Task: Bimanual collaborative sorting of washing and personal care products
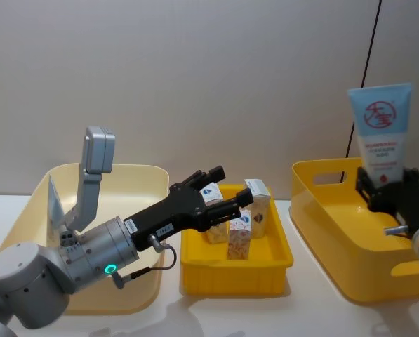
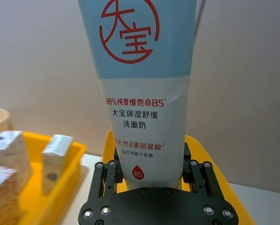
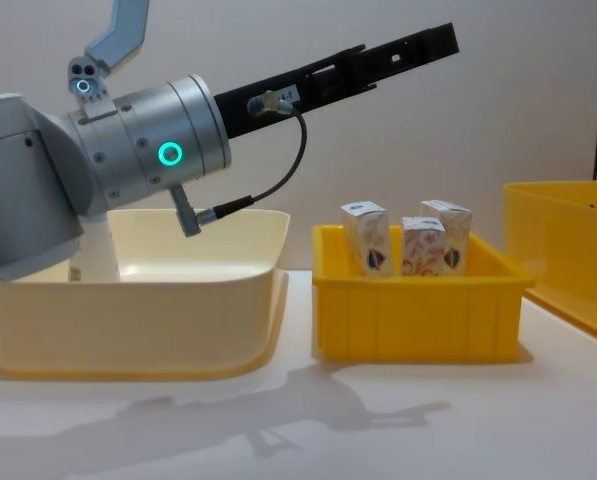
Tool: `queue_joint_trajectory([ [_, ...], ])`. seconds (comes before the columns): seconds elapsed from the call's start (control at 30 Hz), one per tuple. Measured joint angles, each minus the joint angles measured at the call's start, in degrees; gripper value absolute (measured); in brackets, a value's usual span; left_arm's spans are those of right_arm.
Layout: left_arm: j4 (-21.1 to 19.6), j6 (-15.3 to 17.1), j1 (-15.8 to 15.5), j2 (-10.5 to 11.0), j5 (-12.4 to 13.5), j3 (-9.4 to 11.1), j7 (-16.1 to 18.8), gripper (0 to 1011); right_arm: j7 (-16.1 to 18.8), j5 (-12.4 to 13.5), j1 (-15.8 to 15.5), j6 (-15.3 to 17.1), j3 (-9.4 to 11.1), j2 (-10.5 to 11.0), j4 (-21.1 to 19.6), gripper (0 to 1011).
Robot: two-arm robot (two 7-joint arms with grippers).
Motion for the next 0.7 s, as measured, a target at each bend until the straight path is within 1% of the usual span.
queue_joint_trajectory([
  [0.1,0.00,0.00,0.00,0.00,0.00,0.00,0.00,1002,-2.15,-1.17,0.34,-0.01,0.85,-0.29,1.02,662],
  [0.2,0.00,0.00,0.00,0.00,0.00,0.00,0.00,1002,-3.76,-2.01,0.75,0.06,1.43,-0.61,2.11,662],
  [0.23,0.00,0.00,0.00,0.00,0.00,0.00,0.00,1002,-3.76,-2.01,0.75,0.06,1.43,-0.61,2.11,662],
  [0.3,0.00,0.00,0.00,0.00,0.00,0.00,0.00,1002,-5.61,-2.96,1.28,0.41,2.04,-1.02,3.45,662],
  [0.37,0.00,0.00,0.00,0.00,0.00,0.00,0.00,1002,-6.24,-3.27,1.60,0.64,2.30,-1.22,4.17,662],
  [0.5,0.00,0.00,0.00,0.00,0.00,0.00,0.00,1002,-8.37,-4.21,2.90,2.26,2.96,-1.97,6.76,662],
  [0.53,0.00,0.00,0.00,0.00,0.00,0.00,0.00,1002,-8.37,-4.21,2.90,2.26,2.96,-1.97,6.76,662],
  [0.7,0.00,0.00,0.00,0.00,0.00,0.00,0.00,1002,-9.41,-4.74,4.48,4.43,3.20,-2.78,9.53,662],
])
